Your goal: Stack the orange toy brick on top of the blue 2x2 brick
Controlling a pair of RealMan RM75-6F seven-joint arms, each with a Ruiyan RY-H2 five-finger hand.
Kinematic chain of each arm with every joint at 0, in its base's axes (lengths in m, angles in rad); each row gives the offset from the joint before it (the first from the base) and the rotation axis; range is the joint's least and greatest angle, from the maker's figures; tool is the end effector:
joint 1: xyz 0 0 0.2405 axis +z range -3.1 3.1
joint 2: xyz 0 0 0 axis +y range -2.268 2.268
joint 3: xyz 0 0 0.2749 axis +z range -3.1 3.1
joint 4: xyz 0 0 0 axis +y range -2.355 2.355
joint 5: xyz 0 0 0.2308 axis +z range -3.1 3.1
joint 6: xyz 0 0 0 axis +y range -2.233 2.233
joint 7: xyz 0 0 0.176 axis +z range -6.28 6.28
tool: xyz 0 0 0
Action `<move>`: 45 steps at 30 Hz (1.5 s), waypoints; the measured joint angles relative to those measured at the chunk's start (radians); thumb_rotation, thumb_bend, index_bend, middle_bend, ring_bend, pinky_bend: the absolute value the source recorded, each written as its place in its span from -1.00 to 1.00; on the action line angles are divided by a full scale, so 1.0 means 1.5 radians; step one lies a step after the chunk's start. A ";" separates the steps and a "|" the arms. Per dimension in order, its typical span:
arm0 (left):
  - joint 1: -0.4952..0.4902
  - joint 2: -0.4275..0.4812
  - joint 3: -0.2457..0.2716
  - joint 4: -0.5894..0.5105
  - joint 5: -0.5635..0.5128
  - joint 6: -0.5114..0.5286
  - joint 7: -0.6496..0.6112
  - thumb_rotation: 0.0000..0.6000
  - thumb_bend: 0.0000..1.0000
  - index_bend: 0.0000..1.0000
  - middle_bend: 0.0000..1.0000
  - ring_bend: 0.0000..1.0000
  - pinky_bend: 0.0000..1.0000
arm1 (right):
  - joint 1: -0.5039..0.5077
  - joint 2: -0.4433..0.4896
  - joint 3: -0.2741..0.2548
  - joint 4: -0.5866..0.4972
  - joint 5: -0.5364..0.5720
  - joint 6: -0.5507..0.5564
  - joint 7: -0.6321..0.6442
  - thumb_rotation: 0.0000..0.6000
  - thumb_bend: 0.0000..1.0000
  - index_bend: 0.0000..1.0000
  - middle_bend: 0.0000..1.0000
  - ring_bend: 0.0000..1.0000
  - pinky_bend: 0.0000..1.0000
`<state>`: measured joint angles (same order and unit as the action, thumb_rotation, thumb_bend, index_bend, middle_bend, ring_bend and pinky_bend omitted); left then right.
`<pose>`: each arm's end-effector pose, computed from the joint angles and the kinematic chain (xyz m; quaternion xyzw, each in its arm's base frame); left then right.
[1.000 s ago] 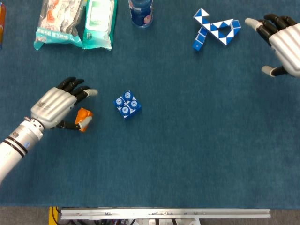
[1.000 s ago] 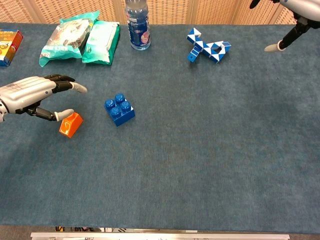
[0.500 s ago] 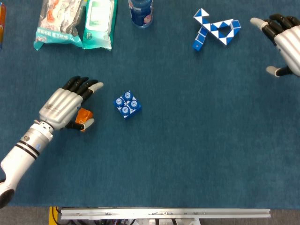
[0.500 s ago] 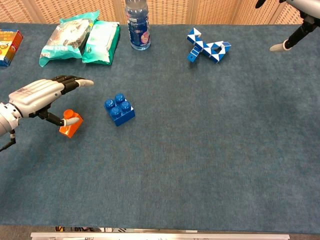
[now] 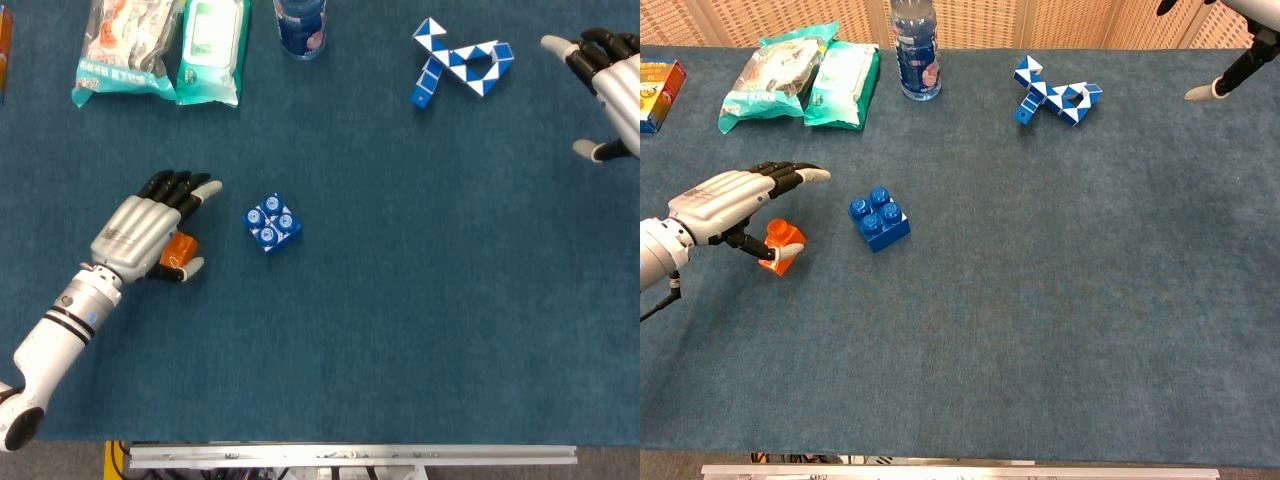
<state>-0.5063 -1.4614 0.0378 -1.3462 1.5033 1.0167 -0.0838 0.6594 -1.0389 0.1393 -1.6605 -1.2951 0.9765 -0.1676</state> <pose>-0.2739 0.3090 -0.0371 -0.7570 -0.4265 -0.3369 0.3627 -0.2046 -0.3926 0.1188 0.7530 -0.2960 0.3403 0.4791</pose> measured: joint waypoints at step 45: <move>0.043 0.054 -0.016 -0.100 -0.150 0.001 0.244 0.15 -0.43 -0.51 -0.62 -0.66 -0.63 | -0.011 0.002 0.005 0.022 -0.026 -0.007 0.042 1.00 -0.83 -0.78 -0.49 -0.71 -0.54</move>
<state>-0.4418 -1.3800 0.0142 -1.4959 1.2777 1.0175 0.2821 0.6425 -1.0353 0.1468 -1.6280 -1.3343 0.9666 -0.1049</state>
